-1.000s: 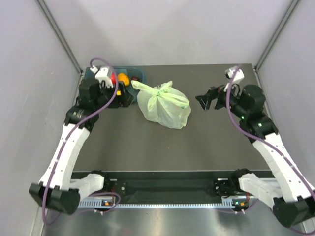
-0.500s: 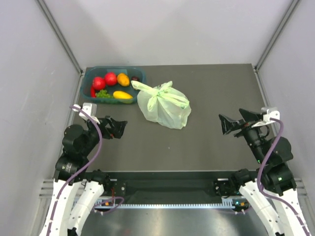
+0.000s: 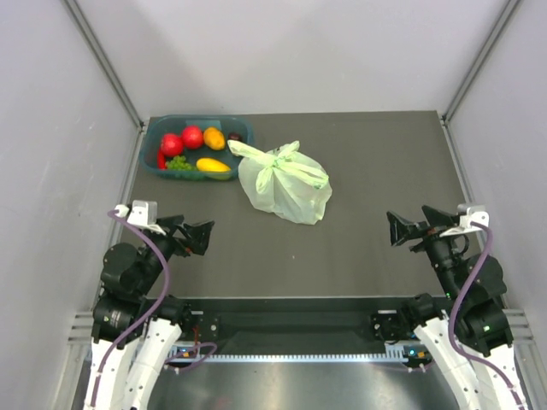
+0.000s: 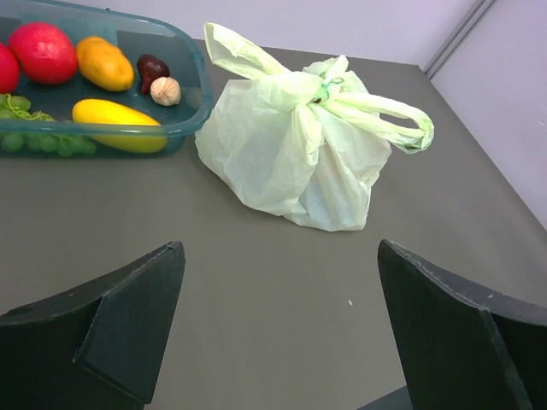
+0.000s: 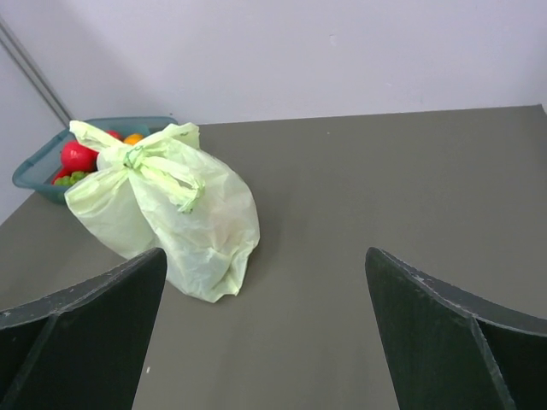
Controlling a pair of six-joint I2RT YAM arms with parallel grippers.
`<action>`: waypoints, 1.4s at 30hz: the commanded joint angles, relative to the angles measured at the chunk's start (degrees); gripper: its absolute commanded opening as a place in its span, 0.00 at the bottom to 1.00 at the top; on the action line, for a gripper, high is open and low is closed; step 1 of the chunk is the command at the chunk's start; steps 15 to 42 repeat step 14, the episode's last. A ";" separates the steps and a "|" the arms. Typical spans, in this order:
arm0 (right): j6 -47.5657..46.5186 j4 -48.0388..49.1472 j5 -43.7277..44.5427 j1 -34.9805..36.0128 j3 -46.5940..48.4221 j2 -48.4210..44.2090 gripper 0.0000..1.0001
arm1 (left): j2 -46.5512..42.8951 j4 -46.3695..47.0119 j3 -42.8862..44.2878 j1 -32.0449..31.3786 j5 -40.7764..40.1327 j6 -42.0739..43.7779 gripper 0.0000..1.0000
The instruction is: Place the fake fruits into the plastic bag and tie a complex knot
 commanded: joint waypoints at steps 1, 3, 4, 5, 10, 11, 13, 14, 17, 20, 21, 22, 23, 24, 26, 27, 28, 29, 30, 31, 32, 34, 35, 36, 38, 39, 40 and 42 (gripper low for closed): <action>0.01 0.13 1.11 -0.06 1.24 0.21 1.00 | -0.52 1.87 -0.64 0.21 -0.80 -0.31 0.99; -0.08 -0.05 1.03 -0.06 1.24 0.12 1.00 | -0.53 1.96 -0.65 0.21 -0.97 -0.40 0.99; 0.01 0.04 0.94 -0.06 1.15 0.20 1.00 | -0.70 2.05 -0.73 0.21 -0.97 -0.40 0.99; 0.01 -0.05 0.85 -0.06 1.06 0.12 1.00 | -0.61 2.05 -0.73 0.21 -0.89 -0.40 0.99; 0.18 -0.05 0.94 -0.06 1.24 0.29 1.00 | -0.70 1.96 -0.73 0.21 -0.80 -0.49 0.99; 0.19 0.13 0.94 0.02 1.24 0.47 1.00 | -0.79 1.96 -0.73 0.21 -0.88 -0.49 0.99; 0.10 0.04 0.68 -0.06 1.24 0.73 1.00 | -0.79 1.96 -0.73 0.21 -0.88 -0.49 0.99; -0.08 0.04 0.50 -0.06 1.15 0.73 1.00 | -0.88 1.96 -0.82 0.21 -0.97 -0.58 0.99; -0.08 0.04 0.50 -0.06 1.15 0.73 1.00 | -0.88 1.96 -0.82 0.21 -0.97 -0.58 0.99; -0.08 0.04 0.50 -0.06 1.15 0.73 1.00 | -0.88 1.96 -0.82 0.21 -0.97 -0.58 0.99; -0.08 0.04 0.50 -0.06 1.15 0.73 1.00 | -0.88 1.96 -0.82 0.21 -0.97 -0.58 0.99; -0.08 0.04 0.50 -0.06 1.15 0.73 1.00 | -0.88 1.96 -0.82 0.21 -0.97 -0.58 0.99; -0.08 0.04 0.50 -0.06 1.15 0.73 1.00 | -0.88 1.96 -0.82 0.21 -0.97 -0.58 0.99; -0.08 0.04 0.50 -0.06 1.15 0.73 1.00 | -0.88 1.96 -0.82 0.21 -0.97 -0.58 0.99; -0.08 0.04 0.50 -0.06 1.15 0.73 1.00 | -0.88 1.96 -0.82 0.21 -0.97 -0.58 0.99; -0.08 0.04 0.50 -0.06 1.15 0.73 1.00 | -0.88 1.96 -0.82 0.21 -0.97 -0.58 0.99; -0.08 0.04 0.50 -0.06 1.15 0.73 1.00 | -0.88 1.96 -0.82 0.21 -0.97 -0.58 0.99; -0.08 0.04 0.50 -0.06 1.15 0.73 1.00 | -0.88 1.96 -0.82 0.21 -0.97 -0.58 0.99; -0.08 0.04 0.50 -0.06 1.15 0.73 1.00 | -0.88 1.96 -0.82 0.21 -0.97 -0.58 0.99; -0.08 0.04 0.50 -0.06 1.15 0.73 1.00 | -0.88 1.96 -0.82 0.21 -0.97 -0.58 0.99; -0.08 0.04 0.50 -0.06 1.15 0.73 1.00 | -0.88 1.96 -0.82 0.21 -0.97 -0.58 0.99; -0.08 0.04 0.50 -0.06 1.15 0.73 1.00 | -0.88 1.96 -0.82 0.21 -0.97 -0.58 0.99; -0.08 0.04 0.50 -0.06 1.15 0.73 1.00 | -0.88 1.96 -0.82 0.21 -0.97 -0.58 0.99; -0.08 0.04 0.50 -0.06 1.15 0.73 1.00 | -0.88 1.96 -0.82 0.21 -0.97 -0.58 0.99; -0.08 0.04 0.50 -0.06 1.15 0.73 1.00 | -0.88 1.96 -0.82 0.21 -0.97 -0.58 0.99; -0.08 0.04 0.50 -0.06 1.15 0.73 1.00 | -0.88 1.96 -0.82 0.21 -0.97 -0.58 0.99; -0.08 0.04 0.50 -0.06 1.15 0.73 1.00 | -0.88 1.96 -0.82 0.21 -0.97 -0.58 0.99; -0.08 0.04 0.50 -0.06 1.15 0.73 1.00 | -0.88 1.96 -0.82 0.21 -0.97 -0.58 0.99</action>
